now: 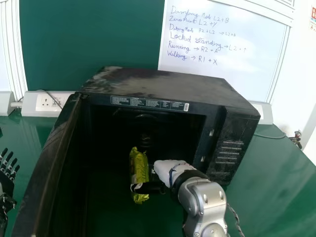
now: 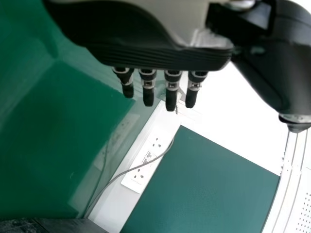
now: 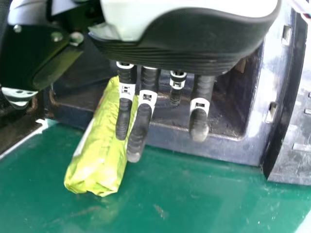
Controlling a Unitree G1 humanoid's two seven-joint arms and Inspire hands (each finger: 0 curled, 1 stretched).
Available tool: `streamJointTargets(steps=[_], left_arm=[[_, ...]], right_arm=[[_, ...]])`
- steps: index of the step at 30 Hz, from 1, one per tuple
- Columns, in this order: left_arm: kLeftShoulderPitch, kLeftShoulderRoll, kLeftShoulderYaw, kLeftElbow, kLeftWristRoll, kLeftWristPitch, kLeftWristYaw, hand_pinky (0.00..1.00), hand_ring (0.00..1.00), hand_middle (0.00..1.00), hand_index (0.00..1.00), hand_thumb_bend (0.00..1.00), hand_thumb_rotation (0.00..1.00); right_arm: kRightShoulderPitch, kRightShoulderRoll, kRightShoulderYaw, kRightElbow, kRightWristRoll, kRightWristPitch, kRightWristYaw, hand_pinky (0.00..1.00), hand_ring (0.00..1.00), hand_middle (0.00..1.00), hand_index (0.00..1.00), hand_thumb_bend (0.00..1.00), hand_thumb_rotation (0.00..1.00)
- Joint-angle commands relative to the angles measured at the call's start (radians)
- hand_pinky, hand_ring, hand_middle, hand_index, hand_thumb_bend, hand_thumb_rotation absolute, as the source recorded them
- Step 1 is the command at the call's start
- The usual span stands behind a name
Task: Put biscuit inside oven
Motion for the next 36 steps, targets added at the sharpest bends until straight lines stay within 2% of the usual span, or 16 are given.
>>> streamJointTargets(steps=[1, 4, 7, 11, 13, 14, 17, 21, 25, 36], left_arm=[[0.002, -0.008, -0.010, -0.018, 0.000, 0.004, 0.005, 0.70, 0.75, 0.78, 0.76, 0.72, 0.13], [0.003, -0.009, -0.009, -0.015, -0.002, 0.000, -0.001, 0.71, 0.75, 0.78, 0.75, 0.73, 0.13], [0.003, -0.011, -0.008, -0.019, -0.003, 0.003, 0.003, 0.71, 0.75, 0.78, 0.75, 0.74, 0.12], [0.005, -0.011, -0.010, -0.025, -0.002, 0.006, 0.007, 0.70, 0.74, 0.77, 0.75, 0.74, 0.13], [0.004, -0.012, -0.010, -0.024, -0.002, 0.005, 0.009, 0.70, 0.74, 0.77, 0.75, 0.73, 0.13], [0.004, -0.013, -0.009, -0.022, -0.003, 0.004, 0.008, 0.70, 0.74, 0.77, 0.75, 0.74, 0.12], [0.005, -0.014, -0.008, -0.020, -0.009, 0.001, 0.003, 0.71, 0.75, 0.77, 0.75, 0.74, 0.12], [0.008, -0.017, -0.010, -0.034, -0.010, 0.010, 0.015, 0.71, 0.74, 0.77, 0.73, 0.74, 0.12], [0.012, -0.016, -0.013, -0.037, -0.010, 0.008, 0.014, 0.71, 0.74, 0.77, 0.75, 0.73, 0.12], [0.019, -0.015, -0.017, -0.041, -0.011, 0.005, 0.008, 0.71, 0.75, 0.78, 0.75, 0.73, 0.13]], right_arm=[[0.007, 0.017, 0.006, 0.017, -0.015, -0.008, -0.023, 0.11, 0.17, 0.28, 0.60, 1.00, 0.91], [0.007, 0.041, 0.016, 0.049, -0.045, -0.007, -0.034, 0.15, 0.22, 0.33, 0.64, 1.00, 0.95], [0.006, 0.060, 0.023, 0.081, -0.059, -0.008, -0.050, 0.20, 0.27, 0.37, 0.58, 1.00, 0.95], [0.004, 0.086, 0.028, 0.120, -0.062, -0.004, -0.074, 0.29, 0.39, 0.46, 0.59, 1.00, 0.94], [-0.002, 0.095, 0.032, 0.136, -0.066, -0.003, -0.079, 0.40, 0.51, 0.53, 0.62, 1.00, 0.94], [-0.005, 0.100, 0.034, 0.144, -0.071, -0.002, -0.082, 0.50, 0.58, 0.59, 0.64, 1.00, 0.93], [-0.007, 0.117, 0.035, 0.166, -0.087, 0.007, -0.099, 0.65, 0.69, 0.70, 0.70, 1.00, 0.93], [-0.009, 0.135, 0.039, 0.204, -0.114, 0.024, -0.126, 0.65, 0.73, 0.76, 0.78, 1.00, 0.94], [-0.020, 0.139, 0.058, 0.253, -0.144, 0.022, -0.155, 0.59, 0.72, 0.77, 0.78, 1.00, 0.99], [-0.050, 0.150, 0.073, 0.345, -0.153, 0.034, -0.183, 0.64, 0.69, 0.73, 0.78, 1.00, 1.00]])
